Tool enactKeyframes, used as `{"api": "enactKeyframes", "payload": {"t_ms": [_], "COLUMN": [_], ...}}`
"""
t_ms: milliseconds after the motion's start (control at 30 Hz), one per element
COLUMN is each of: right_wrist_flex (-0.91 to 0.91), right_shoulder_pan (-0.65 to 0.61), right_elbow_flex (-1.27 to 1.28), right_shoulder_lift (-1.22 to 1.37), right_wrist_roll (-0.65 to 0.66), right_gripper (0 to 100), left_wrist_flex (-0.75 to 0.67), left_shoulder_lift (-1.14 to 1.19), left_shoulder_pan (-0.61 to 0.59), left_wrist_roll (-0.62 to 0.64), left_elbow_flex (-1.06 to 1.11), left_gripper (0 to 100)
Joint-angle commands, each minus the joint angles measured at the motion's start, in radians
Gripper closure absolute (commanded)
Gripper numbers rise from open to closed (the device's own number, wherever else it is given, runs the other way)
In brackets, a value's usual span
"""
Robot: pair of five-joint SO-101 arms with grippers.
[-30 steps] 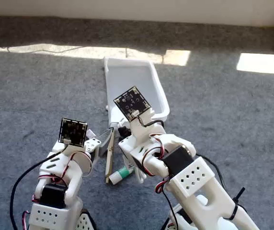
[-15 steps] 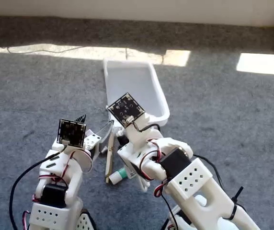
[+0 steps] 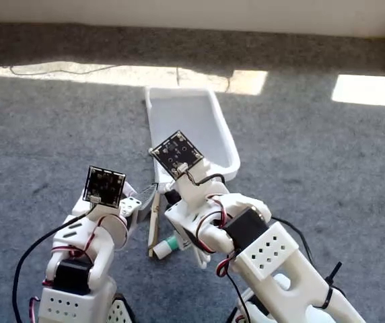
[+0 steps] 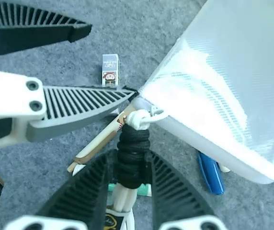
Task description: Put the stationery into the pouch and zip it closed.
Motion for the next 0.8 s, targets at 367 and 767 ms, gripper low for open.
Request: {"api": "enactKeyframes", "payload": {"t_ms": [367,767], "right_wrist_flex": [-0.027,0.033], "right_shoulder_pan": [-0.018,-0.039], "right_elbow_flex": [-0.015,-0.025], "right_shoulder_lift": [-0.047,-0.048], "right_wrist_roll": [0.012,0.012], "right_gripper": [99.2,99.2], "left_wrist_flex": [-0.147,-0.199], "left_shoulder_lift": [-0.012,-0.012], "left_shoulder_pan": [0.044,0.033], "left_wrist_roll": [-0.008,-0.011], "left_elbow_flex": [0.05,0.094], "left_gripper": [72,73]}}
